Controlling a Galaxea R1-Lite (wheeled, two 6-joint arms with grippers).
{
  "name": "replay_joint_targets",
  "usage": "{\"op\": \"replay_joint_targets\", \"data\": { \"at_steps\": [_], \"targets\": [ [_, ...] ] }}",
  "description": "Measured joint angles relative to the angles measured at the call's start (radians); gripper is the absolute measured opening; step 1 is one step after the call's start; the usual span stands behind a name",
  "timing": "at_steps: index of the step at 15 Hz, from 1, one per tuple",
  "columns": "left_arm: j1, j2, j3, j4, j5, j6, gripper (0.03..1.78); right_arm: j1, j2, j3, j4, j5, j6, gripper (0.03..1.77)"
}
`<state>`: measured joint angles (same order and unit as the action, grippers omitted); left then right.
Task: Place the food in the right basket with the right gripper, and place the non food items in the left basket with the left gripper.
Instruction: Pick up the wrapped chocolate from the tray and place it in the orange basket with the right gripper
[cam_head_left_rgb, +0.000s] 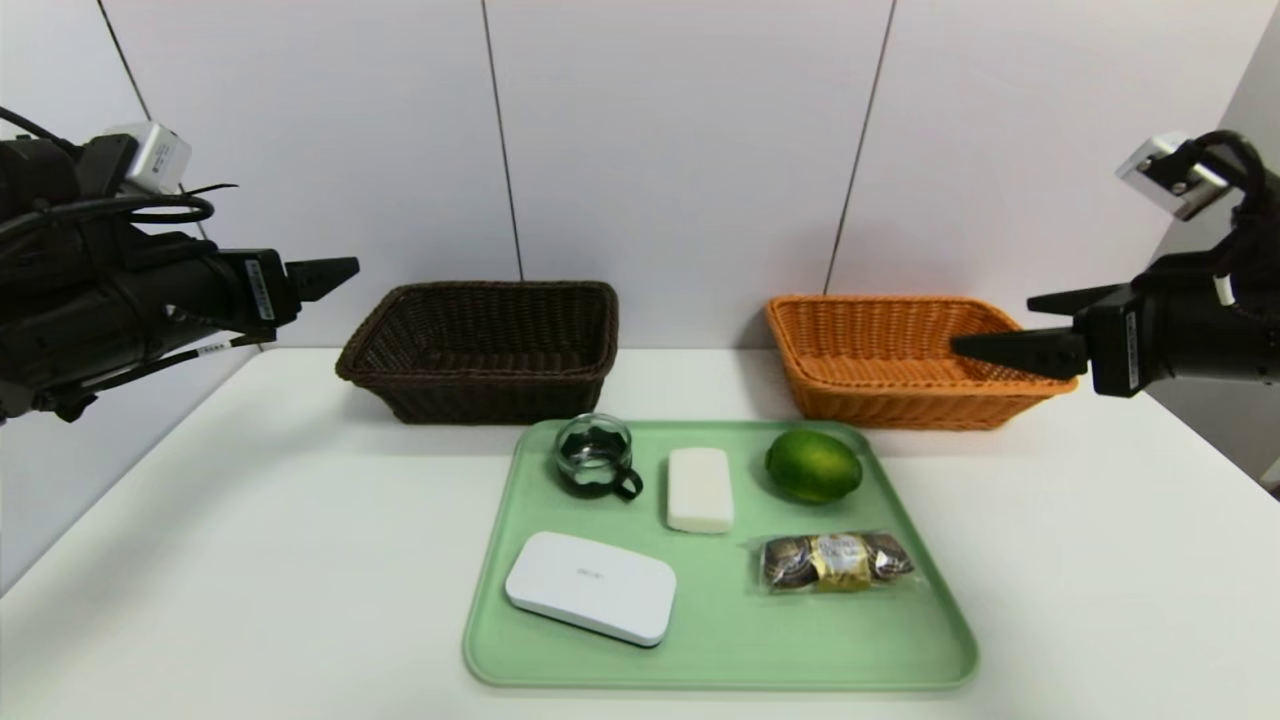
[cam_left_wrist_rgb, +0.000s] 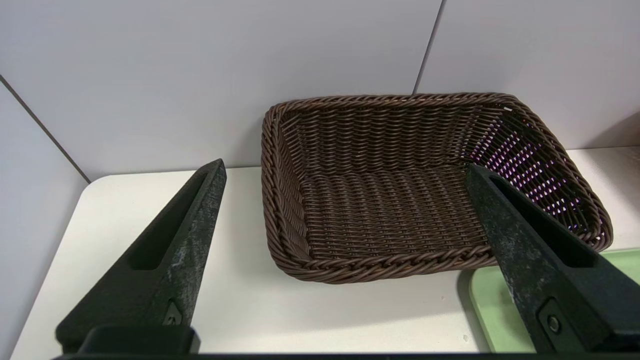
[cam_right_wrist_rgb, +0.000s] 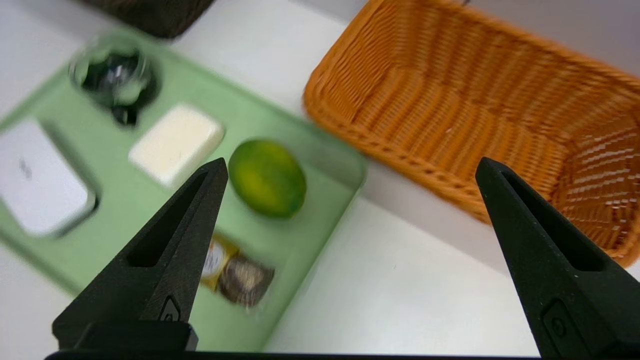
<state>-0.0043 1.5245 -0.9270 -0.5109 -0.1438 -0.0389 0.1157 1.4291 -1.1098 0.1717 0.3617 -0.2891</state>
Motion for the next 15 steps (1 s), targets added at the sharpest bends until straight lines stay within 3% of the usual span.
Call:
{"op": "replay_joint_targets", "data": {
  "at_steps": [3, 6, 8, 10, 13, 15],
  "targets": [
    [0.0, 0.0, 0.006, 0.0, 0.0, 0.001, 1.69, 0.056, 0.023, -0.187, 0.341, 0.0, -0.18, 1.71],
    [-0.005, -0.012, 0.026, 0.002, -0.001, 0.005, 1.69, 0.121, 0.093, -0.486, 0.74, -0.047, -0.279, 1.71],
    [-0.012, -0.021, 0.039, 0.0, -0.001, 0.029, 1.69, 0.22, 0.174, -0.655, 0.995, -0.124, -0.352, 1.71],
    [-0.016, -0.034, 0.052, 0.0, -0.002, 0.08, 1.69, 0.288, 0.254, -0.759, 1.193, -0.231, -0.476, 1.71],
    [-0.034, -0.045, 0.061, 0.0, -0.002, 0.12, 1.69, 0.319, 0.334, -0.83, 1.259, -0.372, -0.7, 1.71],
    [-0.049, -0.043, 0.062, 0.0, 0.001, 0.119, 1.69, 0.339, 0.375, -0.84, 1.256, -0.403, -0.739, 1.71]
  ]
}}
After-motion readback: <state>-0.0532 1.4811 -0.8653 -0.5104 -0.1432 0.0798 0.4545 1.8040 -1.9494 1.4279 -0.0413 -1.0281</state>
